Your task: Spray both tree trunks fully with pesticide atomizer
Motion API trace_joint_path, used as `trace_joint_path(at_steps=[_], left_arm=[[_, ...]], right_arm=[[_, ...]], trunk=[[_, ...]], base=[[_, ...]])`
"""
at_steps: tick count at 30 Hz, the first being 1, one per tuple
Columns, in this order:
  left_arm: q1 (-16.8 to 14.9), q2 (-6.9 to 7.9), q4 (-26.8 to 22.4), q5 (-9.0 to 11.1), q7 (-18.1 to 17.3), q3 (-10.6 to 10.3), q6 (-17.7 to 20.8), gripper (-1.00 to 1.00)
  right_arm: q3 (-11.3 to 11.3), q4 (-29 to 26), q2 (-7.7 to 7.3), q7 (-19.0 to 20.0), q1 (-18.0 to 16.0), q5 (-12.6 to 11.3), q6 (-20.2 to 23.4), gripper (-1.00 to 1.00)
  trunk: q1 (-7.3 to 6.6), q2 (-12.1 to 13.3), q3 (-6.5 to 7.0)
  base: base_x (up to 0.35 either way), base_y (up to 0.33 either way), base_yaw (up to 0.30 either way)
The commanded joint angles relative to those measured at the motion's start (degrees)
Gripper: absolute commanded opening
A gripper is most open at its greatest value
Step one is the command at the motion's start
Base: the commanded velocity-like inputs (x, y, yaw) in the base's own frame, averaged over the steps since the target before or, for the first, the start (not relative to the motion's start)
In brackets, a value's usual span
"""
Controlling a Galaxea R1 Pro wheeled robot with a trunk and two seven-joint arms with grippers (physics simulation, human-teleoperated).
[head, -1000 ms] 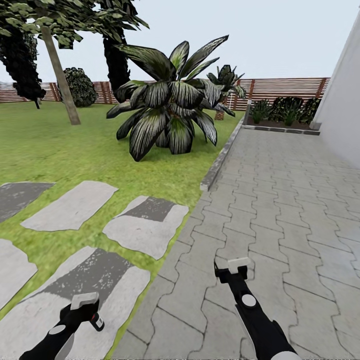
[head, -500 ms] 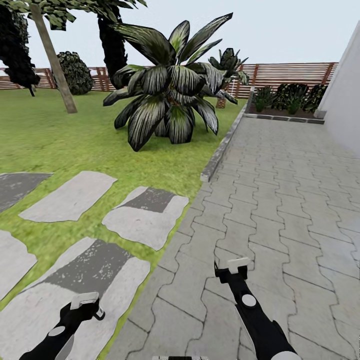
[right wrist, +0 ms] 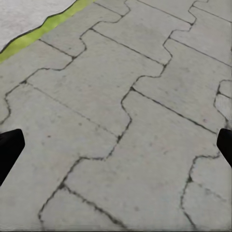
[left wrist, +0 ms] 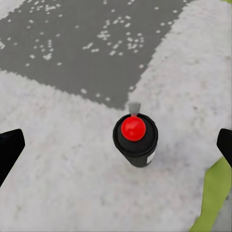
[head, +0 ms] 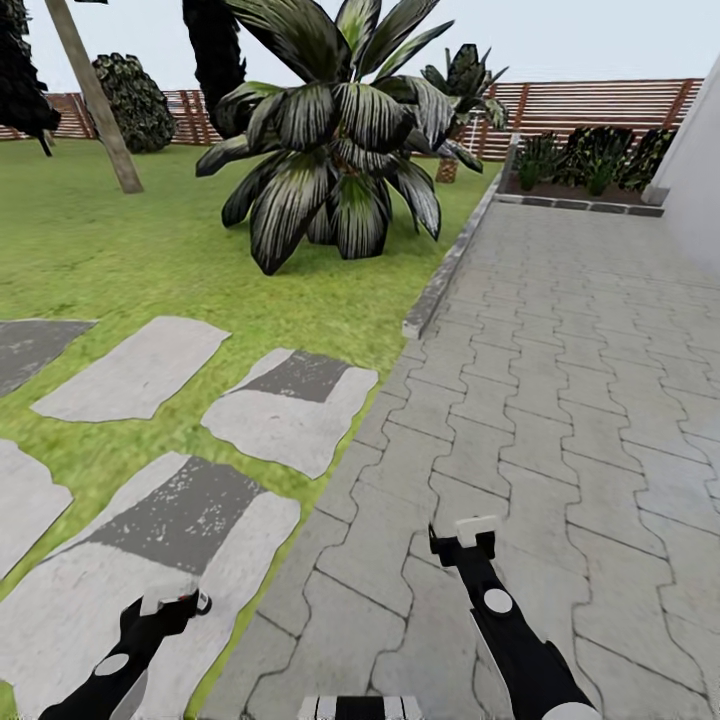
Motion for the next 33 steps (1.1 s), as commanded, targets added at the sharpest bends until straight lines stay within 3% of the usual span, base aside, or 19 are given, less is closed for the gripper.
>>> trace_joint_path(at_steps=[1,33], left_arm=[[-0.04,0.00,0.05,0.33,0.01,-0.04,-0.26,1.00],[-0.06,0.00,0.13,0.02,0.01,-0.21,-3.77,1.00]], right_arm=[[-0.01,0.04,0.02,-0.33,-0.02,0.60,-0.11,1.00],[-0.01,0.23,0.00,-0.42,0.01,0.60,-0.22,1.00]], trunk=[[0.01,-0.03,-0.36],[0.84,-0.46,-10.38]], base=[[0.000,0.000,0.000],[0.000,0.000,0.000]])
